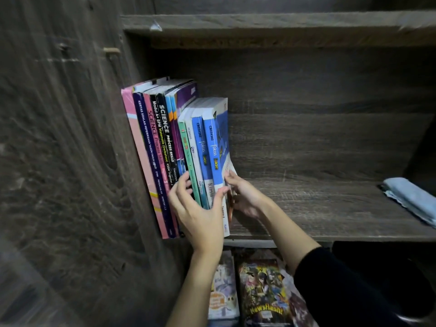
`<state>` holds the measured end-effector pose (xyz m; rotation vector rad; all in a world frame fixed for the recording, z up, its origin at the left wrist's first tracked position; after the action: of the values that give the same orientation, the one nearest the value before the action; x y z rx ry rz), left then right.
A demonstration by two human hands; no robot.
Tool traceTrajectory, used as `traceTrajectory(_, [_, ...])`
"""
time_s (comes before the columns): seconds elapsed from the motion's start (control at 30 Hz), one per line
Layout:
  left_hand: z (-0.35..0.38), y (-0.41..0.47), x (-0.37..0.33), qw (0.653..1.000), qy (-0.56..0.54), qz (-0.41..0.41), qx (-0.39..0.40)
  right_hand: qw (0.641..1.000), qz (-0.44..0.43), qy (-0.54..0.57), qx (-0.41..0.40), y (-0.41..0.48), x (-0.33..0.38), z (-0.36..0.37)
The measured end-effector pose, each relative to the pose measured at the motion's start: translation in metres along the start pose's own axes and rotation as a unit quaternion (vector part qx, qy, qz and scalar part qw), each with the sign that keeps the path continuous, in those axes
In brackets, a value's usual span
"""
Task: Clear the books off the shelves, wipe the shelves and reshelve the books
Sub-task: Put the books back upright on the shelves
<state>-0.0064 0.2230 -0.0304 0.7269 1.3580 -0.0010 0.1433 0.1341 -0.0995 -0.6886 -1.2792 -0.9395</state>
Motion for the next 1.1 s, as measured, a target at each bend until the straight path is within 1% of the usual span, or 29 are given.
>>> traceTrajectory(0.13, [-0.006, 0.002, -0.001, 0.998, 0.015, 0.061, -0.031, 1.0, -0.003, -0.001, 0.005, 0.004, 0.0, -0.001])
traceTrajectory(0.33, [-0.007, 0.005, -0.004, 0.998, 0.033, 0.04, -0.03, 1.0, -0.011, 0.008, 0.008, 0.01, 0.001, -0.001])
traceTrajectory(0.43, [-0.006, 0.008, -0.004, 0.998, 0.037, 0.035, -0.021, 1.0, -0.019, -0.005, 0.003, 0.01, 0.0, -0.001])
traceTrajectory(0.53, [-0.008, 0.01, -0.008, 0.998, 0.035, 0.052, -0.008, 1.0, -0.015, -0.009, -0.003, 0.015, -0.007, -0.003])
traceTrajectory(0.67, [-0.013, 0.014, -0.023, 0.993, 0.051, 0.109, 0.002, 1.0, -0.014, 0.01, -0.009, 0.028, -0.021, -0.002])
traceTrajectory(0.8, [-0.019, 0.021, -0.018, 0.995, 0.003, 0.091, 0.032, 0.998, -0.035, 0.052, -0.024, 0.038, -0.026, 0.008])
traceTrajectory(0.87, [-0.022, 0.019, -0.01, 0.996, -0.015, 0.084, 0.028, 0.998, -0.06, 0.014, -0.029, 0.037, -0.023, 0.01])
traceTrajectory(0.97, [-0.022, 0.011, -0.001, 0.992, 0.001, 0.123, 0.034, 0.991, -0.093, -0.072, -0.065, 0.033, -0.023, 0.002])
traceTrajectory(1.03, [-0.021, 0.005, 0.006, 0.988, 0.023, 0.143, 0.056, 0.975, -0.126, -0.136, -0.125, 0.026, -0.013, -0.007])
traceTrajectory(1.1, [-0.024, 0.003, 0.018, 0.99, 0.026, 0.119, 0.072, 0.942, -0.189, -0.211, -0.178, 0.01, 0.008, -0.015])
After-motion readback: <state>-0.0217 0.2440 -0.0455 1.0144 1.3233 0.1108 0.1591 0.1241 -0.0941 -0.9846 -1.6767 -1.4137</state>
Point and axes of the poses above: each hand's wrist, its own y-axis towards the middle knuckle, its own z-axis out of the palm, x = y × z, the point moved 9 cm from there along y, towards the middle knuckle, and after that the axes turned 14 degrees about -z, right-handed, at the moved point
